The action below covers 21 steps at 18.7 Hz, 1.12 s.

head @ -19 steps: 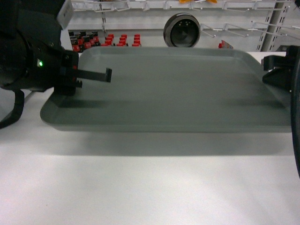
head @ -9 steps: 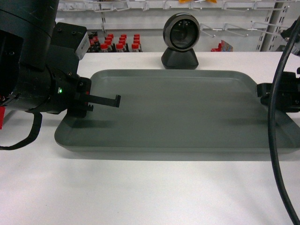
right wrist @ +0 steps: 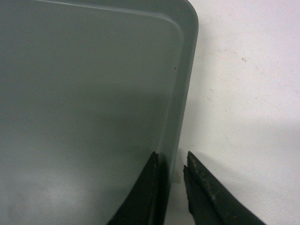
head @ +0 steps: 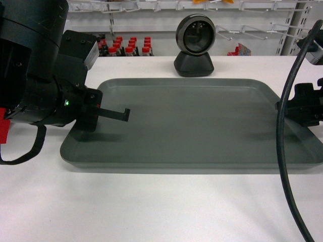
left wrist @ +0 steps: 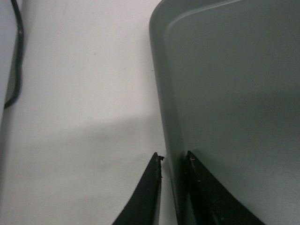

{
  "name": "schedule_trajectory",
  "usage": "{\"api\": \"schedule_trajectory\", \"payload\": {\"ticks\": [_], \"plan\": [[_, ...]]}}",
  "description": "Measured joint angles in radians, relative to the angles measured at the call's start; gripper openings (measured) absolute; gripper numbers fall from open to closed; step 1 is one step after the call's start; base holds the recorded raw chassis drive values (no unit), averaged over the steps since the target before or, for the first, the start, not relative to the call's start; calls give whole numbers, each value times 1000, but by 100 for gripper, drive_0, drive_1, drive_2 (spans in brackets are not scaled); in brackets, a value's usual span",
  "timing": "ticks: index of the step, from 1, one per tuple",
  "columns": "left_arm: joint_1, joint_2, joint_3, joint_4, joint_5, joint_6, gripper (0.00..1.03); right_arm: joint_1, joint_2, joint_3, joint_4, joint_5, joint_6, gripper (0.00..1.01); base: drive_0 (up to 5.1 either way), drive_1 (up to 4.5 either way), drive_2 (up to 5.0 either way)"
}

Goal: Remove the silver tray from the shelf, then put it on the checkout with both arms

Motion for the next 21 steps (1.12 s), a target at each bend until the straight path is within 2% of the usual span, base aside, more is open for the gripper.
{"api": "schedule_trajectory", "payload": {"ticks": [1,4,9,10,14,21], "plan": [[0,0,0,3,-13,12,24,-5,0,-1,1,-1,-29,25,0,0,0],[8,-13,0,2,-35,33,50,-18,-1,-2,3,10,-60,51,0,0,0],[26,-36,-2,10,-58,32,94,-31,-3,-7,9,34,-62,95,0,0,0],[26,-36,-2,10,-57,31,100,-32,-3,-7,10,35,-61,100,0,0,0],[20,-42,-6,19,-11,2,98,-32,-3,-12,16,30,-44,98,0,0,0],[23,-109,-8,59,4,-37,98,-38,-56,-12,-5,24,4,98,0,0,0]]}}
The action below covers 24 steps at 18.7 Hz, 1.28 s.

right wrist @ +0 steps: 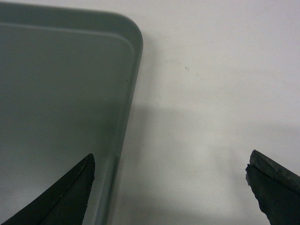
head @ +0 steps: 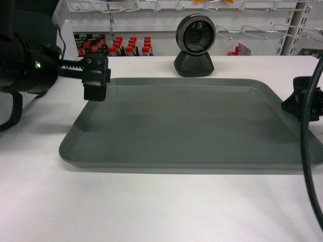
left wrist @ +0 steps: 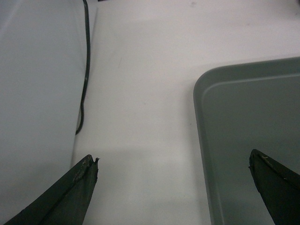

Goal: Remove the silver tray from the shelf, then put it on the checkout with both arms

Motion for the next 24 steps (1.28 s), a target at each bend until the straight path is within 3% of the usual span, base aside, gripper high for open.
{"api": "schedule_trajectory", "payload": {"ticks": [7,10,11,13,14,15,17,19,20,22,23,24], "plan": [[-27,-243,-12,33,3,28,98,1,-248,13,28,-33,58,98,0,0,0],[-33,-381,-18,34,20,31,98,2,-401,-5,80,-36,118,98,0,0,0],[-39,-427,-31,63,23,14,98,10,-454,-10,91,-33,141,98,0,0,0],[-44,-476,-46,75,5,23,98,36,-524,-18,112,14,167,96,0,0,0],[-30,-507,-79,87,29,17,89,61,-580,-60,132,123,134,86,0,0,0],[5,-562,-161,95,62,15,78,75,-658,-137,121,185,105,75,0,0,0],[77,-676,-317,137,102,13,57,75,-795,-269,108,231,85,53,0,0,0],[87,-698,-348,158,112,12,51,83,-827,-297,102,237,81,47,0,0,0],[95,-727,-387,175,130,12,44,97,-868,-336,100,245,77,40,0,0,0],[136,-808,-543,215,180,12,15,83,-988,-486,171,230,72,10,0,0,0],[158,-846,-598,231,198,7,1,70,-1017,-558,189,221,71,2,0,0,0],[167,-873,-627,238,208,8,2,32,-1036,-602,196,163,68,2,0,0,0]]}}
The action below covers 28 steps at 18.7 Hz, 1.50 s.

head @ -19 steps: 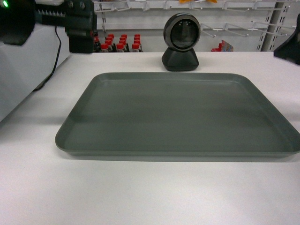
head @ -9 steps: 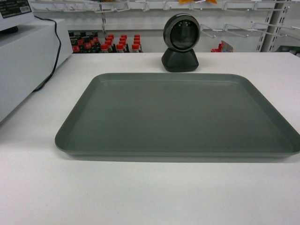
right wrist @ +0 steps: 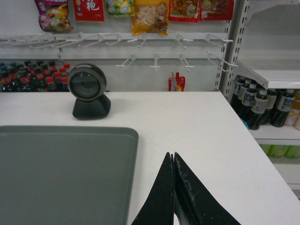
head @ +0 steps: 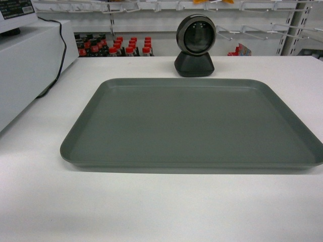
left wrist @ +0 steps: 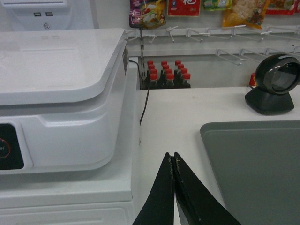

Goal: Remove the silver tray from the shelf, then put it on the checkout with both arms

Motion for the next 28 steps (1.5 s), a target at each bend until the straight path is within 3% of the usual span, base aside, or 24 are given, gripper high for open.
{"api": "schedule_trajectory", "payload": {"ticks": [2,4,5,6,20,21,24,28], "plan": [[22,-61,-64,3,22,0,2,-44,-56,-72,23,-15,1,2,0,0,0],[54,-105,-107,-4,74,0,2,-39,-103,-119,34,-20,1,2,0,0,0],[101,-130,-127,-8,110,0,2,-38,-121,-142,34,-21,1,2,0,0,0],[122,-155,-145,-13,105,0,2,-37,-142,-167,32,-21,1,2,0,0,0],[113,-436,-258,-176,121,0,2,-37,-385,-301,-76,-22,1,2,0,0,0],[113,-444,-284,-134,121,0,2,-37,-402,-305,-87,-22,1,2,0,0,0],[113,-492,-288,-200,121,0,2,-37,-441,-335,-70,-22,1,2,0,0,0],[113,-561,-288,-264,121,0,2,-37,-502,-339,-134,-22,1,2,0,0,0]]}}
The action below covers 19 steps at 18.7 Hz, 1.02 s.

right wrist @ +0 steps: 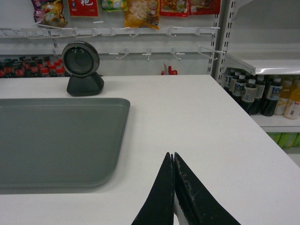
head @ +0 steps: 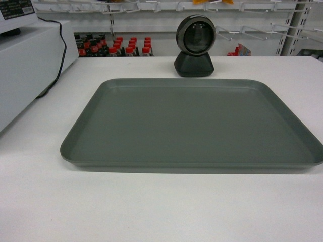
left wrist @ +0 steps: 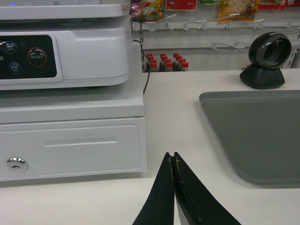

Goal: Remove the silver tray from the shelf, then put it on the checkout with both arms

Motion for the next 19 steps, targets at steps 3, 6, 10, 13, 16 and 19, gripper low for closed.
{"api": "schedule_trajectory", "payload": {"ticks": [3,6,10,13,16,19], "plan": [[0,-45,0,-43,0,0,2,0,-35,0,-43,0,0,2,0,0,0],[0,-118,3,-142,0,0,2,0,-202,1,-203,0,0,2,0,0,0],[3,-232,0,-246,0,0,2,0,-202,1,-218,0,0,3,0,0,0],[3,-232,0,-242,0,0,25,0,-202,1,-218,0,0,31,0,0,0],[3,-232,0,-243,0,0,55,0,-202,1,-218,0,0,62,0,0,0],[3,-232,0,-243,0,0,88,0,-202,1,-218,0,0,95,0,0,0]]}}
